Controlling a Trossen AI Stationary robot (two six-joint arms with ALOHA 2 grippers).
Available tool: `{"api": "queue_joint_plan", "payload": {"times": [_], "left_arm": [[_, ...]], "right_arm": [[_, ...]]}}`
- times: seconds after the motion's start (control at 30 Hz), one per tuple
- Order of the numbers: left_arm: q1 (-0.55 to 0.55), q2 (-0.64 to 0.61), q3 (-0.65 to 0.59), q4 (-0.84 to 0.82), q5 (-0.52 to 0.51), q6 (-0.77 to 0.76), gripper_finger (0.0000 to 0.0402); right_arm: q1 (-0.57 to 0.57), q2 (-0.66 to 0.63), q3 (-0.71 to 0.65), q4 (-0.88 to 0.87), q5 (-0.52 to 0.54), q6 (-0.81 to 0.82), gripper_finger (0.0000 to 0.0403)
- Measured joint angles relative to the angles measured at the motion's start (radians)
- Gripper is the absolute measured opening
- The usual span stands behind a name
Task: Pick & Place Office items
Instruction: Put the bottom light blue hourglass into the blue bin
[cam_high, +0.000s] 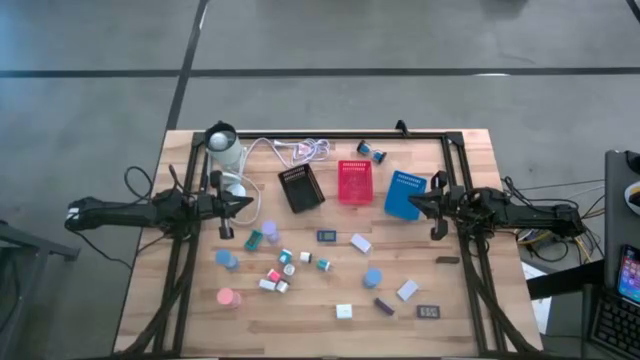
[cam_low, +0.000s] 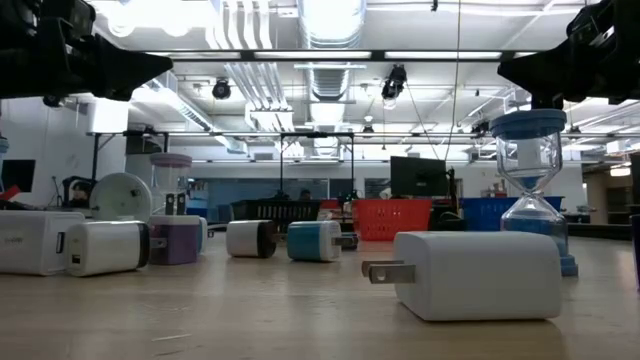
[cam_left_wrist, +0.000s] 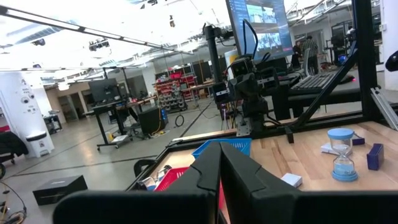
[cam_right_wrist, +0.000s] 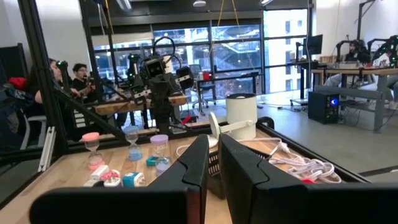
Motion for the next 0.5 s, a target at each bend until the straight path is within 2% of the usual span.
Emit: {"api": "queue_joint_plan", "payload": {"times": [0.5], "left_arm": [[0.0, 0.0, 0.0, 0.0, 0.0, -0.008, 0.0014]], "right_arm": [[0.0, 0.0, 0.0, 0.0, -0.001, 0.007, 0.0034]]}}
